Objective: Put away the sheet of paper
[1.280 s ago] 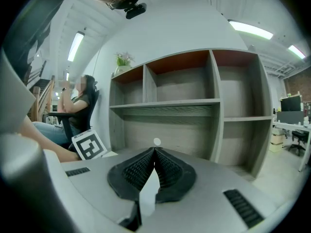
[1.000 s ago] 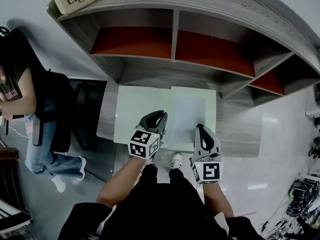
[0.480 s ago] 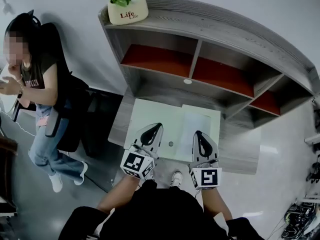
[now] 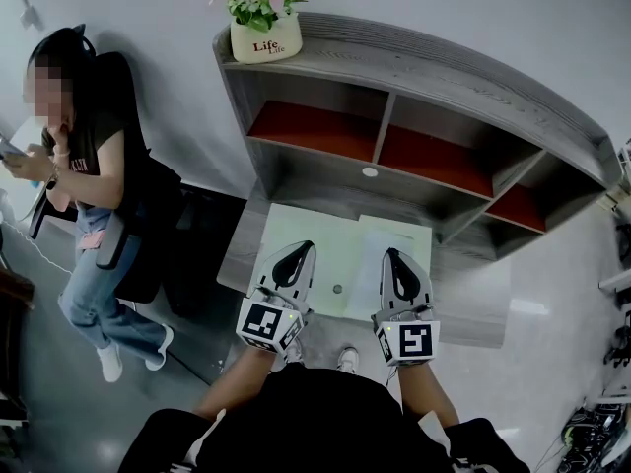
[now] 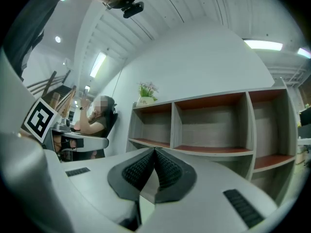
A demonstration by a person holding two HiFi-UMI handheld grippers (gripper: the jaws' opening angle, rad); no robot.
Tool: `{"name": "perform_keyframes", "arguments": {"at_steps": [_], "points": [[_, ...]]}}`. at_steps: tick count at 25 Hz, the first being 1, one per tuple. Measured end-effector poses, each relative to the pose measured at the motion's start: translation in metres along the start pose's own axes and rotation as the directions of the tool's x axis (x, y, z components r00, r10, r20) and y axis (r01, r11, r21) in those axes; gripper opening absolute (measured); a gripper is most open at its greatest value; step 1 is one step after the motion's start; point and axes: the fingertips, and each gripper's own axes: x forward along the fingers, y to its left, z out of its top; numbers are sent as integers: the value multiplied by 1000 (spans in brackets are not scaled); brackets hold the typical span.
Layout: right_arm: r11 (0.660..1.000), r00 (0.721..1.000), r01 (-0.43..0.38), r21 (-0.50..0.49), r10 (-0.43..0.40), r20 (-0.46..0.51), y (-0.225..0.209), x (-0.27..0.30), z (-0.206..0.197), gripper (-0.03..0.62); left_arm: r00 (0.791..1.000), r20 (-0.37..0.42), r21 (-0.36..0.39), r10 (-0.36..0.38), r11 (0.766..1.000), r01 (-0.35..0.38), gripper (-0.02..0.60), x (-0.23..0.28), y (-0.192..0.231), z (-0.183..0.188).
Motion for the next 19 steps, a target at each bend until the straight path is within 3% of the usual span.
{"name": "perform_keyframes", "arguments": {"at_steps": [19], "points": [[1000, 1000, 14, -5, -14, 16, -1, -4, 5, 17, 1000, 8, 6, 16, 1000, -16, 8, 0, -6, 7]]}}
